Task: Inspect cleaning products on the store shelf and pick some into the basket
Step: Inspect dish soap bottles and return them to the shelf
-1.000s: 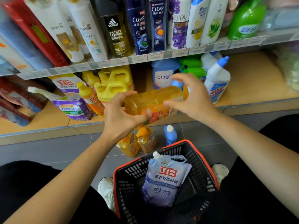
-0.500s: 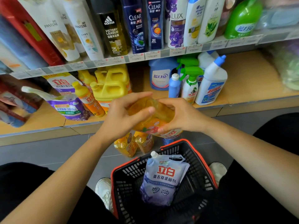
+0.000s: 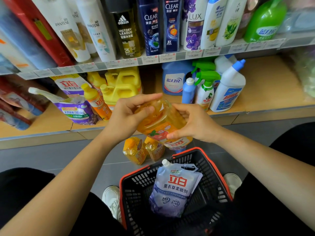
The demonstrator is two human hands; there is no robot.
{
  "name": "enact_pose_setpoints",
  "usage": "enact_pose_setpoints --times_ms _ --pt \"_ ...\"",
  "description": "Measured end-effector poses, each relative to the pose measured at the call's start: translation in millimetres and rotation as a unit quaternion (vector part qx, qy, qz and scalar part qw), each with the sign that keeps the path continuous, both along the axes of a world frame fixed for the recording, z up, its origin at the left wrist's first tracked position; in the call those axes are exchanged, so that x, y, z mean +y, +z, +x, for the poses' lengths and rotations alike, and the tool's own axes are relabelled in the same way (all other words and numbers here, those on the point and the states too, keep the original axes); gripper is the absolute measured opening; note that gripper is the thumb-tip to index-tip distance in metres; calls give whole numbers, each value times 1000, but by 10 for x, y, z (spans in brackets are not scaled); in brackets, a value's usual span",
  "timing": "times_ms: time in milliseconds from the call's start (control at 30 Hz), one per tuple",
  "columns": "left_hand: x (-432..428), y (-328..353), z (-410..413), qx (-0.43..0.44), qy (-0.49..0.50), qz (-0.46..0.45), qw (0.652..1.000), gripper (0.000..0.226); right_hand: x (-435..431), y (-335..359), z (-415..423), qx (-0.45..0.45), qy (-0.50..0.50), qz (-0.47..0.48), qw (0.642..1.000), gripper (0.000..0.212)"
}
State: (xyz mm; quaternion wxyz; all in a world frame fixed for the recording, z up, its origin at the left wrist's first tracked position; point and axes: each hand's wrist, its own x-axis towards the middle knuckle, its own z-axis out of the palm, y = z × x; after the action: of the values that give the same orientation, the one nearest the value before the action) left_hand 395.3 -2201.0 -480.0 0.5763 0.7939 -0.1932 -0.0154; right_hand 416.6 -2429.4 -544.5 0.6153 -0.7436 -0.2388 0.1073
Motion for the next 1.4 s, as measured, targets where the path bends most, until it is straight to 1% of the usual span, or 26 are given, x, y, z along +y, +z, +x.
enact_pose_setpoints --times_ms 67,133,233,300,367,500,667,733,833,967,1033,1067,1133,1233,1300,1400 --pt "-12 -6 -18 -24 -17 30 999 44 5 25 7 2 -14 10 1000 66" --pt "-25 -13 -29 -54 -27 55 997 45 13 47 6 1 -28 20 999 66" --pt "-15 -39 -32 -70 -24 86 993 45 24 38 5 2 -53 35 998 66" --pt "-10 -60 -34 -105 -23 128 986 42 24 32 9 7 -79 48 996 65" --pt "-14 -68 -35 -123 -17 140 982 41 13 34 21 10 -98 52 994 61" --pt "-3 -60 -36 -134 28 109 985 35 -2 61 44 12 -112 58 992 58" --pt "6 -45 -14 -125 117 21 985 9 -8 66 39 16 -113 61 992 57" --pt "18 -35 10 -99 144 -10 984 4 -3 81 36 15 -111 61 992 57" --pt "24 -41 31 -36 171 -27 984 19 5 105 27 8 -96 47 994 58" --pt "40 -73 44 35 157 -48 986 49 -20 118 24 -3 -72 33 997 71" --pt "45 -72 47 51 156 -38 986 56 -46 99 34 -6 -61 27 998 79" --pt "42 -71 44 56 157 -33 985 56 -53 97 36 -5 -56 23 998 84" --pt "33 -64 35 64 160 -29 985 48 -62 98 38 -3 -48 21 999 86" --pt "46 -68 46 61 165 -33 984 25 -58 108 29 -7 -48 28 998 77" --pt "55 -73 59 58 166 -43 983 13 -51 123 22 -3 -57 38 998 77" --pt "66 -82 68 45 172 -49 983 3 -50 139 35 5 -64 46 997 75"
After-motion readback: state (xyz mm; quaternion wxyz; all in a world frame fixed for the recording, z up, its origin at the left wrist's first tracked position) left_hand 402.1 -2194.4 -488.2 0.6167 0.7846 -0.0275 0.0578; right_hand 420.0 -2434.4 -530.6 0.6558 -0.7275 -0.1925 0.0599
